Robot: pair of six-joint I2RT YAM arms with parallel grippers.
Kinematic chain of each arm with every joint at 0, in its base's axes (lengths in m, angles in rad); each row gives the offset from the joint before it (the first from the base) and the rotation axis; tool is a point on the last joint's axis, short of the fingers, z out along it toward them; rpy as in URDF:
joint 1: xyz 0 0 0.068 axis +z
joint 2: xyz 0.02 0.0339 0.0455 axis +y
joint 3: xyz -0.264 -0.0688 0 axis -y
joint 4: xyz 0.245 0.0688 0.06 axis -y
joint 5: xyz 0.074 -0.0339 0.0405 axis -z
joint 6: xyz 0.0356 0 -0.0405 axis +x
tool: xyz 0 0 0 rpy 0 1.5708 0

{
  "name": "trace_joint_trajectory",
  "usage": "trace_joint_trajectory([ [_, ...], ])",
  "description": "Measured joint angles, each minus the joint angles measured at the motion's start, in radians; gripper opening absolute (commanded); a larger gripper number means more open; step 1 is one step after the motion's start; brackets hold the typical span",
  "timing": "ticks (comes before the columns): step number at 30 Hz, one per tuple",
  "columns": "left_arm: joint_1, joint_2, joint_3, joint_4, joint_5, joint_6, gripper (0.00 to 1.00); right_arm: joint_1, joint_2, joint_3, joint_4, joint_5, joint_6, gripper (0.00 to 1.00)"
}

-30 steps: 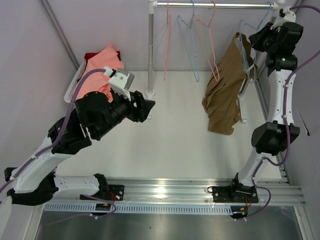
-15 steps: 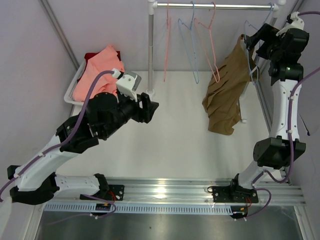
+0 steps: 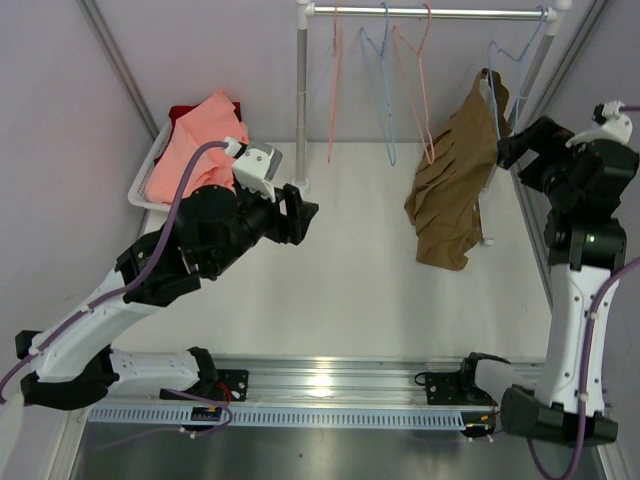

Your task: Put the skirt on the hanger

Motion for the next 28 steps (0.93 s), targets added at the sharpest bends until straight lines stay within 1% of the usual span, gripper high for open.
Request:
trace_joint_trajectory([
  [4,0.018,0.006,-0.003,0.0,-0.023,-0.034,0.68,0.031,-0.136,-0.18,-0.004,-0.052,0.042,0.99],
  [6,0.041,0.009,-0.015,-0.002,-0.029,-0.058,0.67,0.106,-0.18,-0.266,-0.004,-0.053,0.062,0.99],
  [8,0.076,0.011,-0.034,-0.006,-0.032,-0.085,0.67,0.235,-0.208,-0.35,-0.009,-0.03,0.077,0.99],
  [11,0.181,0.008,-0.084,-0.011,-0.006,-0.139,0.66,0.403,-0.203,-0.438,-0.023,0.012,0.095,0.99],
  [14,0.315,-0.001,-0.163,-0.013,0.018,-0.19,0.65,0.492,-0.194,-0.489,-0.038,0.038,0.106,0.99],
  [16,0.378,-0.001,-0.195,-0.022,0.022,-0.217,0.65,0.523,-0.187,-0.513,-0.035,0.052,0.111,0.99],
  [18,0.409,-0.003,-0.215,-0.026,0.028,-0.236,0.65,0.541,-0.179,-0.533,-0.031,0.054,0.113,0.99],
  [21,0.416,-0.018,-0.25,-0.015,0.043,-0.261,0.63,0.559,-0.161,-0.557,-0.03,0.054,0.114,1.0],
  [28,0.416,-0.042,-0.299,-0.008,0.068,-0.295,0.64,0.562,-0.165,-0.563,-0.019,0.068,0.104,0.99],
])
